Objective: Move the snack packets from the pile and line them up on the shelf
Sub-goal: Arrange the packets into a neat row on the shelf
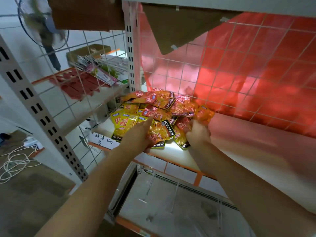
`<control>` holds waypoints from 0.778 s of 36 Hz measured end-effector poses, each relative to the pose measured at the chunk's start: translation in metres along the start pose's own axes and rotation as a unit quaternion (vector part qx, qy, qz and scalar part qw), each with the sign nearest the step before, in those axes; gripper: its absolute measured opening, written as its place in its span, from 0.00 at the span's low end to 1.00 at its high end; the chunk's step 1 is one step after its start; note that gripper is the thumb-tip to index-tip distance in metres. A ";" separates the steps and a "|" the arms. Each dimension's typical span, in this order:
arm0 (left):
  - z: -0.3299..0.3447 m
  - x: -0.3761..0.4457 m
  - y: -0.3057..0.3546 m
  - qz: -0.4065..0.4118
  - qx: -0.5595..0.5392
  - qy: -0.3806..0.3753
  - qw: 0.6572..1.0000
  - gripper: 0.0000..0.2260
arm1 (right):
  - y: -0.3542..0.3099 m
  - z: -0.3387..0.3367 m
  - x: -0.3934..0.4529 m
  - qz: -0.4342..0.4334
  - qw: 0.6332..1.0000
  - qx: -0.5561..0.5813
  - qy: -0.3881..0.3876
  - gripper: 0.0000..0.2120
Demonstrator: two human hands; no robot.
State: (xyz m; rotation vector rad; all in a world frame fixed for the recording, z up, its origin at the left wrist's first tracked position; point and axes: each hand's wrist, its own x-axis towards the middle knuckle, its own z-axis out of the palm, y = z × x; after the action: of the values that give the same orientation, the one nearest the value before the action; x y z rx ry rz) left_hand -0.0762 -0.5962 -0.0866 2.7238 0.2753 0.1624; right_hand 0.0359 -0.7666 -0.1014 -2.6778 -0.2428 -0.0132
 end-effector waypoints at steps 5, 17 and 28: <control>0.002 0.007 0.002 0.006 0.008 -0.001 1.000 0.38 | 0.003 -0.007 0.002 0.039 0.999 0.006 -0.013 0.27; 0.000 0.008 0.010 0.008 0.023 0.017 1.000 0.32 | 0.017 -0.012 -0.029 -0.025 0.998 0.060 -0.001 0.30; -0.019 0.006 0.007 0.003 -0.318 -0.005 0.948 0.30 | 0.005 -0.047 -0.041 -0.067 0.907 0.411 -0.065 0.15</control>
State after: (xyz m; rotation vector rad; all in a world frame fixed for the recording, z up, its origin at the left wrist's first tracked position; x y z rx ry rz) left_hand -0.0718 -0.5939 -0.0659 2.0826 0.1704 0.1984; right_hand -0.0026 -0.7986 -0.0635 -1.8161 -0.3752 0.1854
